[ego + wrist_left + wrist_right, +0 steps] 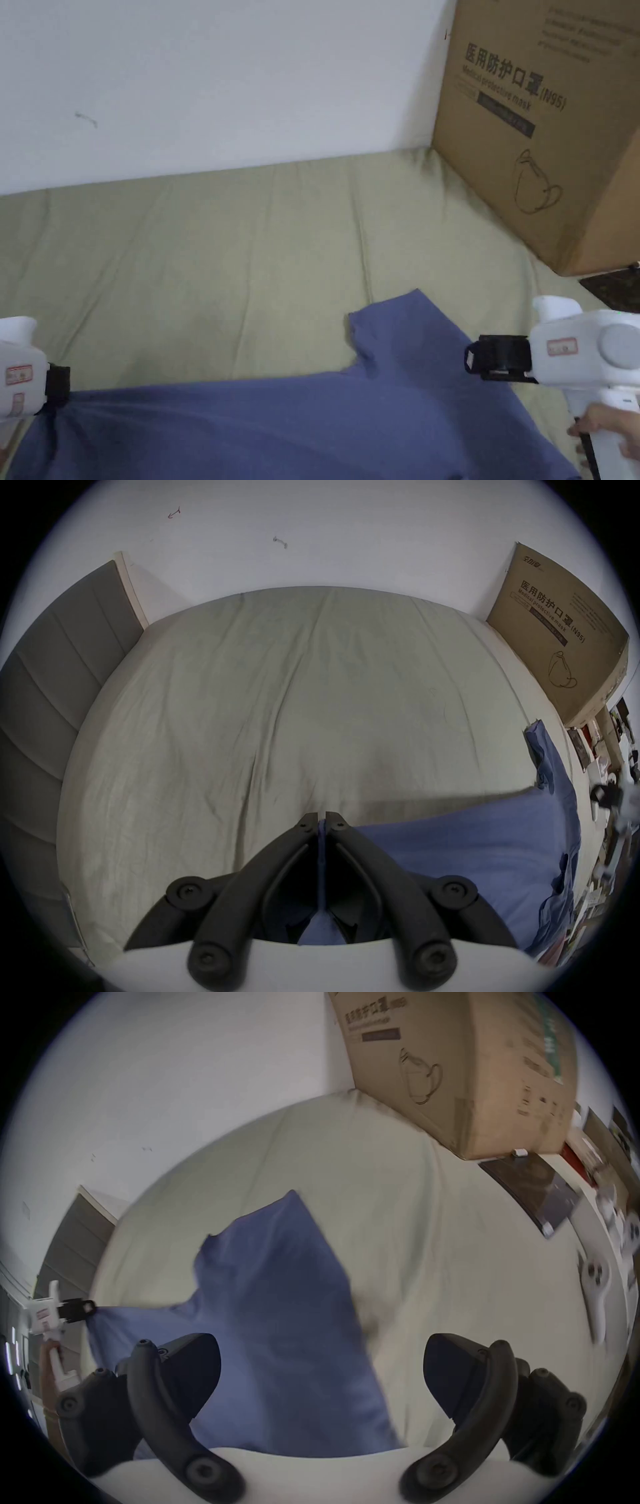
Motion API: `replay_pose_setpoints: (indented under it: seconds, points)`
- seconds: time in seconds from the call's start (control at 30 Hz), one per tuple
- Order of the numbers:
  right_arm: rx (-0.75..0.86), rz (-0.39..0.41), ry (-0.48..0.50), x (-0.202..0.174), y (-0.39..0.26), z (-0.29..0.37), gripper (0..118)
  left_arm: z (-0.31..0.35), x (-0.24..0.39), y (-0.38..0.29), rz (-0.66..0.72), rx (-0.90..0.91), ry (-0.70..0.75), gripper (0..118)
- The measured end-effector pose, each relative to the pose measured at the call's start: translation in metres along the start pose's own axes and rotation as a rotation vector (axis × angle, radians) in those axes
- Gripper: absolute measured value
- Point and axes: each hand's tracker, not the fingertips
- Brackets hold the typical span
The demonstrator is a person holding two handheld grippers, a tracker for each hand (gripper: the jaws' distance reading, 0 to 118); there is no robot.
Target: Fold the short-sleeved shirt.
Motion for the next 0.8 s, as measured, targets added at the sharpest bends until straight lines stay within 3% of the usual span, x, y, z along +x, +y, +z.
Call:
replay_pose_setpoints:
  seconds: [0.1,0.17,0.27,0.33,0.47,0.5,0.53,0.57,0.6,0.63,0.7,0.8]
  points:
    - [-0.078,0.043,-0.088,-0.003,0.021,-0.038,116,0.001,0.0,0.001,-0.012,-0.001,0.002,1]
    - [-0.078,0.094,-0.058,-0.008,0.022,-0.056,115,0.002,0.001,0.0,-0.018,-0.001,0.005,1]
    - [-0.175,0.141,-0.171,-0.014,0.021,-0.086,115,-0.001,0.0,0.001,-0.018,-0.007,0.006,1]
    - [-0.158,0.076,-0.14,-0.017,0.016,-0.085,114,-0.002,0.0,0.0,-0.021,-0.009,0.006,1]
    - [-0.155,0.138,-0.154,-0.025,0.017,-0.076,103,-0.008,-0.011,0.0,-0.027,-0.017,0.005,1]
    - [-0.159,0.149,-0.151,-0.029,0.02,-0.071,97,-0.004,-0.008,-0.002,-0.022,-0.012,0.003,1]
    - [-0.151,0.179,-0.153,-0.033,0.021,-0.065,82,-0.002,-0.01,-0.002,-0.018,-0.009,-0.001,1]
    - [-0.136,0.198,-0.154,-0.036,0.023,-0.059,59,-0.001,-0.01,-0.002,-0.011,-0.009,-0.001,1]
    - [-0.122,0.204,-0.125,-0.041,0.022,-0.051,21,0.002,-0.01,-0.002,-0.01,-0.008,-0.002,1]
    - [-0.117,0.141,-0.11,-0.044,0.025,-0.043,0,0.007,-0.009,-0.002,-0.011,-0.006,-0.006,1]
    - [-0.122,0.147,-0.075,-0.046,0.027,-0.036,0,0.018,-0.007,-0.001,-0.022,0.001,0.011,1]
    - [-0.087,0.206,-0.104,-0.055,0.031,-0.018,0,0.044,-0.008,0.0,-0.019,0.027,0.007,1]
